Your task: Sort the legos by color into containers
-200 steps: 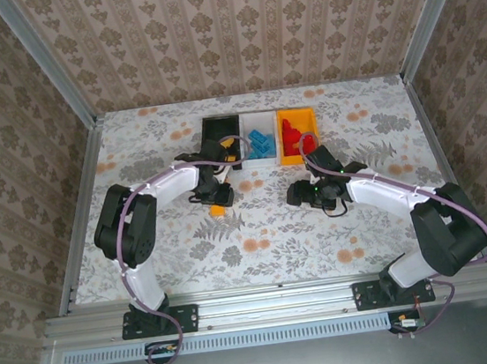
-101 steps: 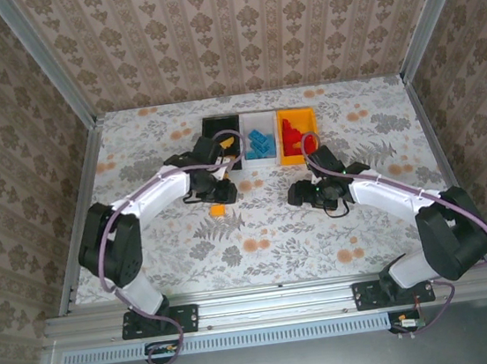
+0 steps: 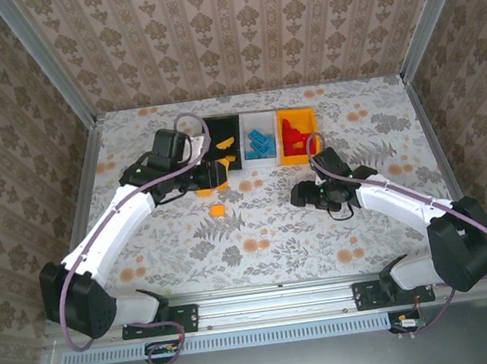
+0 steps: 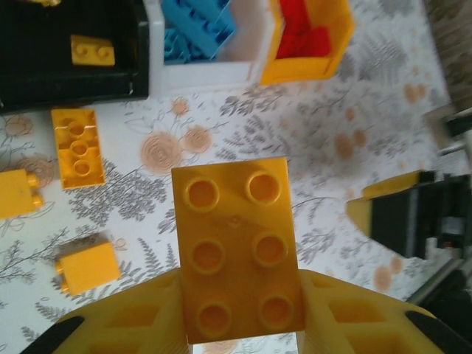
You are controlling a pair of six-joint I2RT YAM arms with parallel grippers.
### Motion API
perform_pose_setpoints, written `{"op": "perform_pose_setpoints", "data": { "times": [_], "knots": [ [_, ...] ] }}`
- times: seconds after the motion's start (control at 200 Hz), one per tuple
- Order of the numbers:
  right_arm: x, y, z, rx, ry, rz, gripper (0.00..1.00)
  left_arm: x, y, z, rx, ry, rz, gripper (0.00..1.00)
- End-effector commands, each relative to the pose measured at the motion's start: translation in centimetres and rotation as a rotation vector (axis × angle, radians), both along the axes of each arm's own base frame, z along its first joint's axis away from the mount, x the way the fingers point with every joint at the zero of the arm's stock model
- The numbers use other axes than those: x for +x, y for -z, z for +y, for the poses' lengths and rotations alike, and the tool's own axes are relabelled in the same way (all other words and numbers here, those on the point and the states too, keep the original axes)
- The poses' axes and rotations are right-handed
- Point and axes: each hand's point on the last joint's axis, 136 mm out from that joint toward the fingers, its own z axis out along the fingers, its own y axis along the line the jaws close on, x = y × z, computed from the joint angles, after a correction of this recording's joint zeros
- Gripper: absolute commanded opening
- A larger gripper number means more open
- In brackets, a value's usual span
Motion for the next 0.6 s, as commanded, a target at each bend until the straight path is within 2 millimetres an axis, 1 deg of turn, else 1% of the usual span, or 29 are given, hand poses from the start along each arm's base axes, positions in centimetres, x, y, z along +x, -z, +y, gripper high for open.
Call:
{"op": "perform_pose_setpoints", "data": {
  "times": [0.0,0.1,0.17,0.305,0.42,0.435,0.455,0.595],
  "knots": [
    [-1.1,0.9,-0.8,-0.034,0.01,0.027,0.77,-0.5,-0.8,-0.4,-0.122,-0.026,0.033,0.37],
    [-1.3,1.6,-0.9,-0.04,0.009,0.038,0.77,-0.7,-0.7,-0.6,-0.185,-0.034,0.048,0.37],
    [-1.3,2.1,-0.9,-0.044,0.008,0.043,0.77,-0.8,-0.6,-1.1,-0.221,-0.013,0.055,0.37],
    [-1.3,3.0,-1.1,-0.059,0.002,0.048,0.77,-0.7,0.1,-1.8,-0.242,0.007,0.076,0.37],
    [-0.9,3.1,-1.3,-0.08,-0.01,0.03,0.77,-0.1,0.2,-2.3,-0.259,0.006,0.076,0.37],
    [-0.9,3.6,-1.4,-0.089,-0.012,0.046,0.77,0.0,0.2,-2.4,-0.262,0.007,0.074,0.37],
    [-0.9,3.8,-1.4,-0.093,-0.015,0.051,0.77,0.2,0.2,-2.5,-0.265,0.005,0.073,0.37],
    [0.0,3.6,-1.6,-0.104,-0.03,0.034,0.77,1.3,0.2,-3.4,-0.267,0.005,0.07,0.37]
  ]
}}
